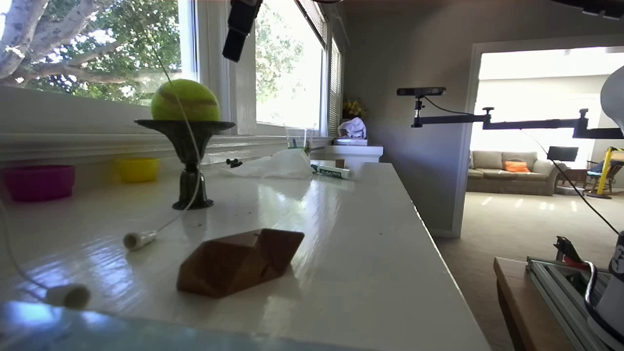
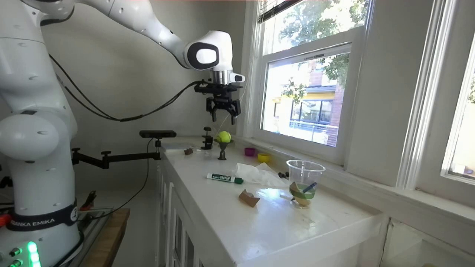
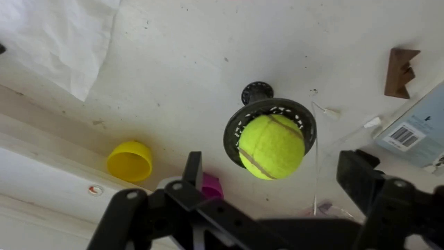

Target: Put the tennis ball on the stand

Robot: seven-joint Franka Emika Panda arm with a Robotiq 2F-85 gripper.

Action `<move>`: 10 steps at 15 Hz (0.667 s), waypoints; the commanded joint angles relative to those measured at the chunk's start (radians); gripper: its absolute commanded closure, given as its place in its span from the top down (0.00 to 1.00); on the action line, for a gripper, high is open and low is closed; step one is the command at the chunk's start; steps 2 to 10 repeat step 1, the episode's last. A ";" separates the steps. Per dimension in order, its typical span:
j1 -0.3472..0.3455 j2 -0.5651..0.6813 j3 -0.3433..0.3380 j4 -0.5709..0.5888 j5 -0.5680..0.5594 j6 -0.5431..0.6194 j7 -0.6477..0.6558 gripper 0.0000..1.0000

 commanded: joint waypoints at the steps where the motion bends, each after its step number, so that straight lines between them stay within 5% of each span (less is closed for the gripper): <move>1: -0.004 0.000 0.003 0.002 0.002 -0.003 -0.003 1.00; 10: -0.004 0.000 0.003 0.002 0.002 -0.003 -0.003 1.00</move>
